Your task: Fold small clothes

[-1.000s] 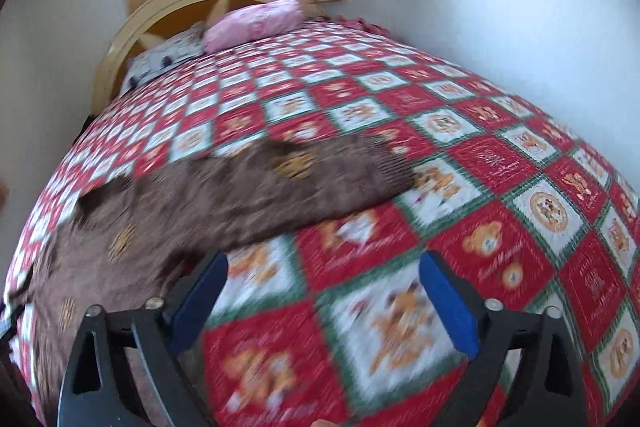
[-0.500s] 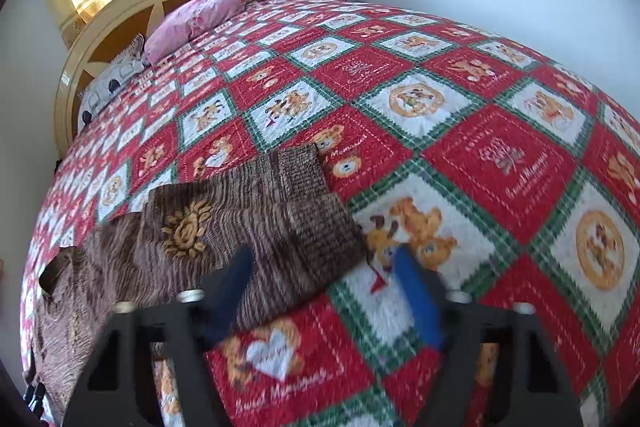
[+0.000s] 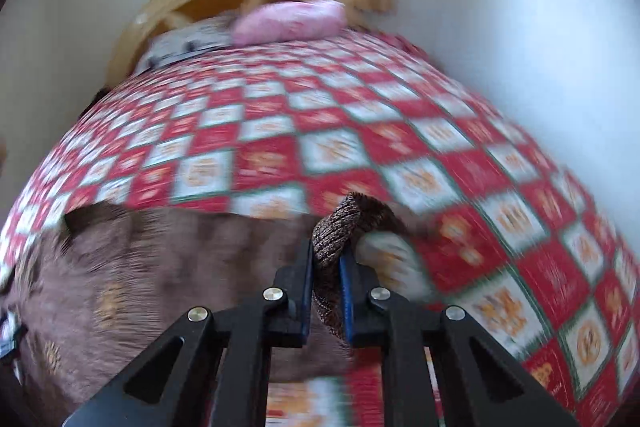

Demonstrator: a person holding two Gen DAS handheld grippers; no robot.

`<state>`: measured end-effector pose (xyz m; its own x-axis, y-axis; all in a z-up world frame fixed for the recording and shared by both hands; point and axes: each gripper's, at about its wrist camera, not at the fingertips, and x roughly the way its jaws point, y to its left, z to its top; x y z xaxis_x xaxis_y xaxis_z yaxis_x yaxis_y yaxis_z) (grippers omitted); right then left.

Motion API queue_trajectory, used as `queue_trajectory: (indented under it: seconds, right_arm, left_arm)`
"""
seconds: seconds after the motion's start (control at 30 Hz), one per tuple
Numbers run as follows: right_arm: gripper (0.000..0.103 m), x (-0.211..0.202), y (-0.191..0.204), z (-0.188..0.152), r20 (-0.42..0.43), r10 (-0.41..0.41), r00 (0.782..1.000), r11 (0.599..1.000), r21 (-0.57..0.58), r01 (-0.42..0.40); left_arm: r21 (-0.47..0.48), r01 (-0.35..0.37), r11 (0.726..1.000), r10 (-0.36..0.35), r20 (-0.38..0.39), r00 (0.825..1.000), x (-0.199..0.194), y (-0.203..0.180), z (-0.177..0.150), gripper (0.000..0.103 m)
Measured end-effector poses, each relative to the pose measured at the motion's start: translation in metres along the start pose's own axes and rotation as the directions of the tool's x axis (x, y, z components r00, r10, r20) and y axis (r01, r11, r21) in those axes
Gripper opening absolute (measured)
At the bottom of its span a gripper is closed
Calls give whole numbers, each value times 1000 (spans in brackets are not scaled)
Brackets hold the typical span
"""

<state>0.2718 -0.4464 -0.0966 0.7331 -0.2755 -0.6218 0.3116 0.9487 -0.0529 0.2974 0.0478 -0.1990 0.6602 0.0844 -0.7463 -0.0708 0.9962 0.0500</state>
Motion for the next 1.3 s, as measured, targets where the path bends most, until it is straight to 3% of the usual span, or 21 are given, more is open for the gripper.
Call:
queue_trajectory:
  seconds: [0.17, 0.27, 0.3, 0.33, 0.37, 0.53, 0.57, 0.67, 0.83, 0.93, 1.07, 1.13, 1.2, 1.23, 1.27, 1.3]
  right_arm:
    - [12, 3, 97, -7, -13, 109, 994, 975, -196, -109]
    - [15, 18, 140, -32, -134, 221, 966, 935, -253, -249]
    - [28, 22, 152, -44, -194, 259, 946, 915, -264, -305]
    - [54, 21, 155, -53, -212, 273, 938, 906, -272, -325]
    - [63, 14, 156, -63, -209, 288, 935, 897, -283, -340]
    - [66, -40, 109, -101, -112, 415, 903, 876, -221, -429]
    - [66, -47, 93, -106, -79, 408, 909, 887, -200, -416]
    - [66, -60, 46, -123, 29, 296, 955, 950, -113, -291]
    - [66, -58, 1, -134, 123, 288, 950, 953, 57, -297]
    - [66, -59, -5, -134, 153, 304, 940, 945, 78, -318]
    - [66, -69, -8, -141, 191, 308, 932, 943, 69, -326]
    - [66, -71, -9, -141, 201, 317, 927, 939, 70, -336]
    - [66, -70, -11, -143, 192, 319, 928, 938, 78, -339]
    - [66, -68, -12, -142, 188, 322, 928, 936, 86, -342]
    - [66, -66, -14, -142, 182, 321, 930, 935, 99, -342]
    - [66, -65, -16, -142, 178, 318, 931, 934, 108, -340]
  left_arm:
    - [-12, 27, 1000, -27, -14, 1000, 2, 3, -2, 103]
    - [-11, 33, 999, -33, -15, 999, 2, 3, -2, 103]
    - [-7, 38, 999, -39, -14, 999, 2, 3, -2, 103]
    - [-3, 43, 999, -43, -13, 999, 1, 3, -2, 103]
    - [2, 46, 999, -46, -8, 999, -2, 3, -1, 103]
    - [93, 56, 994, -60, 50, 997, -38, -17, 5, 103]
    - [116, 75, 990, -82, 59, 995, -45, -26, 10, 103]
    - [179, 142, 974, -155, 65, 986, -60, -65, 28, 103]
    - [337, 199, 920, -225, 39, 974, -57, -161, 51, 94]
    - [371, 240, 897, -248, -26, 968, -39, -201, 56, 79]
    - [420, 245, 874, -236, -74, 969, -16, -250, 53, 73]
    - [441, 213, 872, -197, -82, 977, -1, -267, 53, 69]
    - [427, 216, 878, -188, -109, 976, 11, -274, 56, 45]
    - [408, 246, 879, -216, -119, 969, 14, -273, 59, 34]
    - [387, 278, 879, -246, -133, 960, 15, -272, 63, 4]
    - [361, 297, 884, -260, -149, 954, 14, -269, 65, 5]
